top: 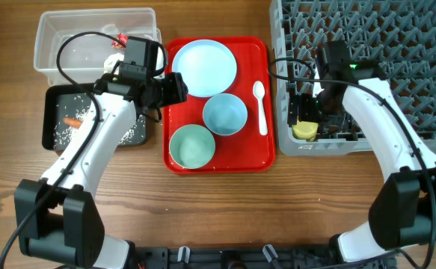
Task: Sort waste into correct bins and load items into the dishwasher rack
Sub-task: 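Carry the yellow cup with the right gripper and place it in the rack, then reach the right gripper to the light-blue bowl and grasp its rim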
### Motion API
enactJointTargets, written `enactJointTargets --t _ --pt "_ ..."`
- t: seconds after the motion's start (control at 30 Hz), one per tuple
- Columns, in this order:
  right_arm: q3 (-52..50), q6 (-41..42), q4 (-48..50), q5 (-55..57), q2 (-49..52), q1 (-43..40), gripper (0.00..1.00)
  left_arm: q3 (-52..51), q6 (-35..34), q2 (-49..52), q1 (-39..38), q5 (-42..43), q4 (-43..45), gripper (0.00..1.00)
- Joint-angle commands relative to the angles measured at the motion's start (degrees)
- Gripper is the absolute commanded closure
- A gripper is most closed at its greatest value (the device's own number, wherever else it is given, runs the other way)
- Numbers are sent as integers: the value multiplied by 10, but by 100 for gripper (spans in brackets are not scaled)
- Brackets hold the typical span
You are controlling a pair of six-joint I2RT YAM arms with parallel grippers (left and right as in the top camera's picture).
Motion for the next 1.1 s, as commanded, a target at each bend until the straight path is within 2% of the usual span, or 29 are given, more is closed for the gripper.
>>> enactJointTargets --t 0.0,0.07,0.13,0.23,0.37,0.4,0.47,0.53,0.6,0.8,0.83,0.9,1.07 --pt "89 14 -34 -2 -3 1 0 -1 3 -10 -1 -8 0 37" --pt "185 12 -63 -58 -4 2 1 -1 3 -10 -1 -19 0 32" --pt "219 7 -56 -102 -6 8 4 -1 3 -10 -1 -20 0 32" --pt "213 16 -19 -113 -3 56 16 0 3 -11 7 -16 0 26" --pt "197 49 32 -47 26 125 22 0 1 -11 62 16 -13 24" --pt "197 49 40 -41 42 136 23 0 1 -11 75 22 -16 21" --pt "197 49 49 -41 88 149 27 0 1 -11 101 24 -19 7" --pt "197 49 49 -42 136 153 34 0 1 -11 114 24 -22 1" --pt "197 42 61 -65 181 155 45 0 1 -11 116 24 -24 0" --pt "196 43 65 -75 271 156 53 0 1 -11 116 24 -35 0" --pt "196 43 65 -74 271 156 60 0 1 -11 116 23 -35 0" --pt "196 42 66 -74 271 156 92 0 1 -11 116 23 -34 0" --pt "196 38 72 -74 272 156 96 0 1 -11 116 23 -34 0"
